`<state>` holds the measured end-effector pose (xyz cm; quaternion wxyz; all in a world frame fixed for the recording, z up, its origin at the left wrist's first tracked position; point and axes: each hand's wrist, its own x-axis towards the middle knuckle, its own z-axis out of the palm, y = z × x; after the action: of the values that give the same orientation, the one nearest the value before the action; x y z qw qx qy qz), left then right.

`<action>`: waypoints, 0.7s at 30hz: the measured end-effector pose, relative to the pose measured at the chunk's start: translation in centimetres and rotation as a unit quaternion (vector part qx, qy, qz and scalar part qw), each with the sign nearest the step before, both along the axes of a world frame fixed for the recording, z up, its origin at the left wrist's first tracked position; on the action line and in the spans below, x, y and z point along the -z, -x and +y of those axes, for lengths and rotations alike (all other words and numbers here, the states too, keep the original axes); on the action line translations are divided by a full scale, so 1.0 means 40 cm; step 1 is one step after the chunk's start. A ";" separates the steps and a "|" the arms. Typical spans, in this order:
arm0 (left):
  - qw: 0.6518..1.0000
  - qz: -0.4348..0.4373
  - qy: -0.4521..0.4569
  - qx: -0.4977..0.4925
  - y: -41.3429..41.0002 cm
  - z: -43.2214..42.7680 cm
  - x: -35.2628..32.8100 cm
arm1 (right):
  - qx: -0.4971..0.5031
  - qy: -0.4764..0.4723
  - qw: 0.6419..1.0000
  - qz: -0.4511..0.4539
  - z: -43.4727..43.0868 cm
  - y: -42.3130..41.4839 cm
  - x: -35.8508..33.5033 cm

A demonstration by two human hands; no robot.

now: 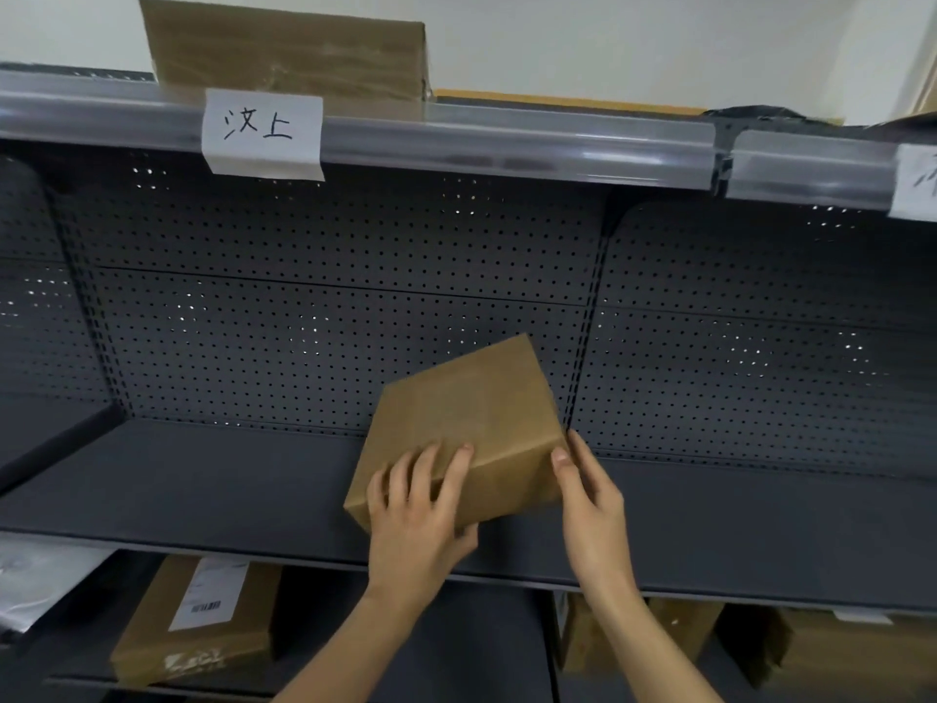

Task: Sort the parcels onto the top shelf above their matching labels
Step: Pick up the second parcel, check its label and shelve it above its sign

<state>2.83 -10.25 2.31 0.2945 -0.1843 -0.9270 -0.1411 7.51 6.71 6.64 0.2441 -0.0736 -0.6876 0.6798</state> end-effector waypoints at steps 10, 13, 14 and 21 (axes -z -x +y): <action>0.710 -0.228 -0.661 0.080 -0.057 0.063 -0.038 | -0.033 0.063 0.990 -0.124 0.070 -0.011 0.128; 0.604 -0.287 -0.738 0.093 -0.064 0.091 -0.024 | -0.091 0.148 0.973 -0.153 0.064 -0.014 0.153; 0.585 -0.297 -0.748 0.100 -0.068 0.098 -0.020 | -0.105 0.182 0.965 -0.158 0.061 -0.017 0.156; 0.560 -0.340 -0.737 0.167 -0.095 0.113 0.009 | -0.100 0.233 0.962 -0.099 0.069 -0.018 0.160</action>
<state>6.62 -5.72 1.94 -0.0386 0.0071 -0.4843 -0.8740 8.23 9.49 0.25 0.0822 -0.1263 -0.5351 0.8313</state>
